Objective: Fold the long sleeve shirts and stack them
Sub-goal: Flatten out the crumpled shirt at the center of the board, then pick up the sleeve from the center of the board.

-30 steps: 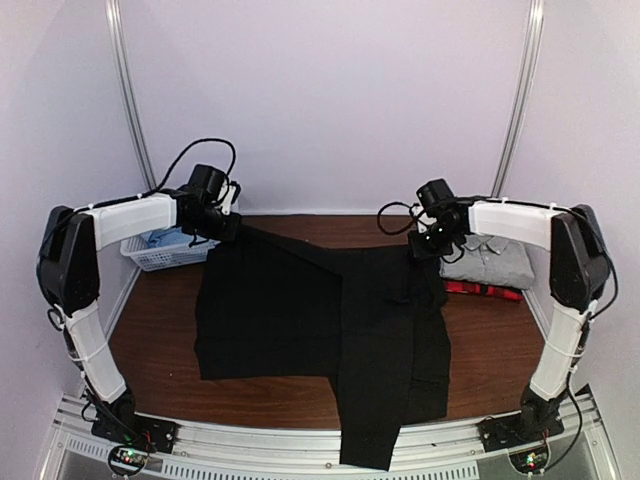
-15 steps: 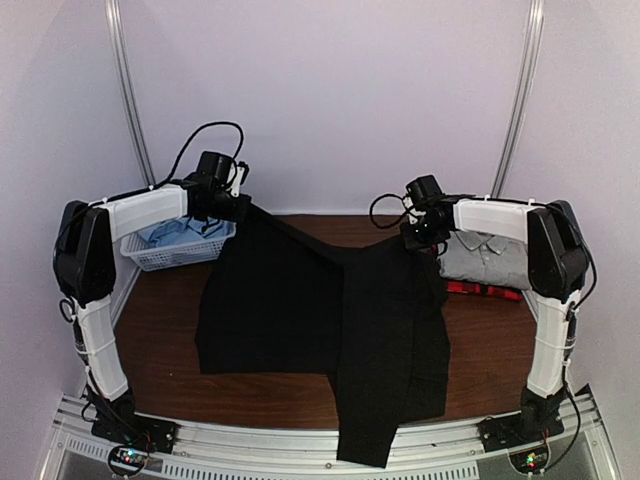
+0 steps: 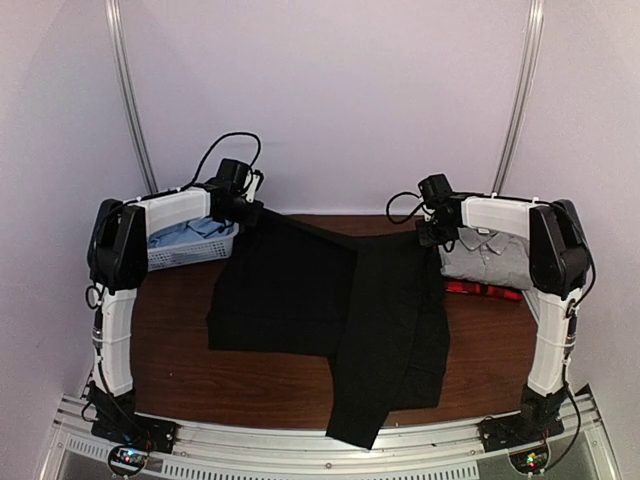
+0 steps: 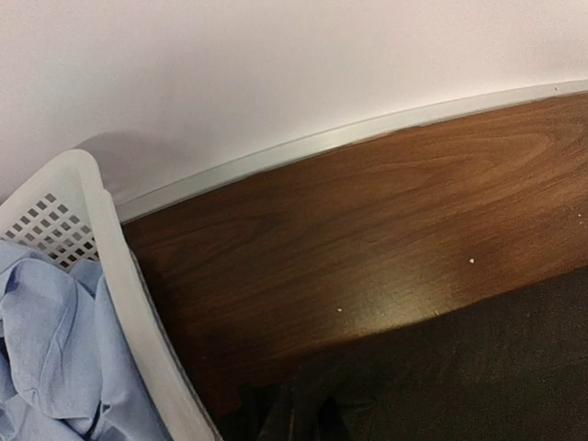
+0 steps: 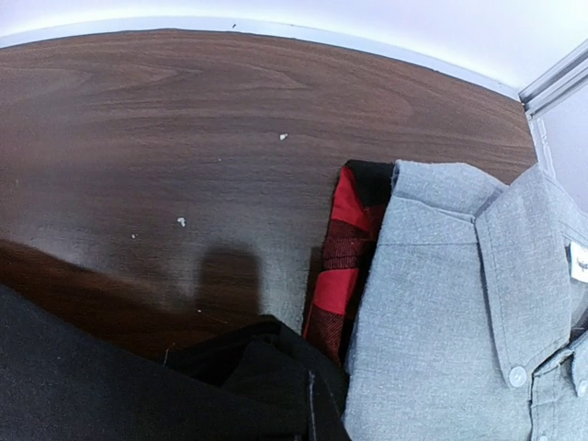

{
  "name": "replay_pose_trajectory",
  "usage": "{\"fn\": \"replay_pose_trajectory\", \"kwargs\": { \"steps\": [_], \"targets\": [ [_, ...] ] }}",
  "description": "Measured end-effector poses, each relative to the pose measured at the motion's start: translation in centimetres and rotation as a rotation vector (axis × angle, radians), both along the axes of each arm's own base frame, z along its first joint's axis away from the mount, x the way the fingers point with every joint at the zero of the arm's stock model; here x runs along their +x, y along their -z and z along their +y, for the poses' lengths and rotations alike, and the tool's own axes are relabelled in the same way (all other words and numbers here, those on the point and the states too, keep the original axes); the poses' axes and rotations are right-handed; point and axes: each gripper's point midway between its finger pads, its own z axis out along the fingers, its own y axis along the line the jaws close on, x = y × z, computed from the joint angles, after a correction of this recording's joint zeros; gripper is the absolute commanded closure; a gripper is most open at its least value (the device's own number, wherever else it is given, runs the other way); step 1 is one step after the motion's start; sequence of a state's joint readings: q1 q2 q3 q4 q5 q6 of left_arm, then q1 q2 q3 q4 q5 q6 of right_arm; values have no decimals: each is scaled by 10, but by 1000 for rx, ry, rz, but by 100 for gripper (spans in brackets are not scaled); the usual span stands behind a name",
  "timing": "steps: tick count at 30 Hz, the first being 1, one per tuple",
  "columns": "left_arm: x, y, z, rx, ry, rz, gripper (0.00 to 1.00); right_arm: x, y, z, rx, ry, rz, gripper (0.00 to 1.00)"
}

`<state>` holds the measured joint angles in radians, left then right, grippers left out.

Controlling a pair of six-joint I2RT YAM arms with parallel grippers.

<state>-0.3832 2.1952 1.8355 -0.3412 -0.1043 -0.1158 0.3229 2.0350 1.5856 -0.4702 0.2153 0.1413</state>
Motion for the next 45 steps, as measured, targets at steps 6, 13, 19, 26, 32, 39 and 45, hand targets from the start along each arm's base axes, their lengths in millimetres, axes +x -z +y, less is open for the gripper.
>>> {"fn": "replay_pose_trajectory", "kwargs": {
  "steps": [6,13,19,26,32,39,45],
  "targets": [
    [24,8,-6,8,-15,-21,81,2,-1,-3,-7,10,-11,90],
    [54,-11,3,41,-110,-115,34,23,-6,-2,2,29,-50,61],
    [59,-24,15,53,-171,-151,6,21,-13,-10,-20,71,-59,46],
    [32,-54,11,-29,-123,-146,4,-34,-46,-18,20,77,-89,30],
    [-41,-95,9,-204,-28,-154,4,-111,-61,33,156,-91,-106,27],
    [-124,-89,-20,-371,119,-148,4,-197,4,80,328,-210,54,29],
    [-197,-46,-87,-383,300,-65,5,-238,44,81,468,-183,148,33]
  ]
}}
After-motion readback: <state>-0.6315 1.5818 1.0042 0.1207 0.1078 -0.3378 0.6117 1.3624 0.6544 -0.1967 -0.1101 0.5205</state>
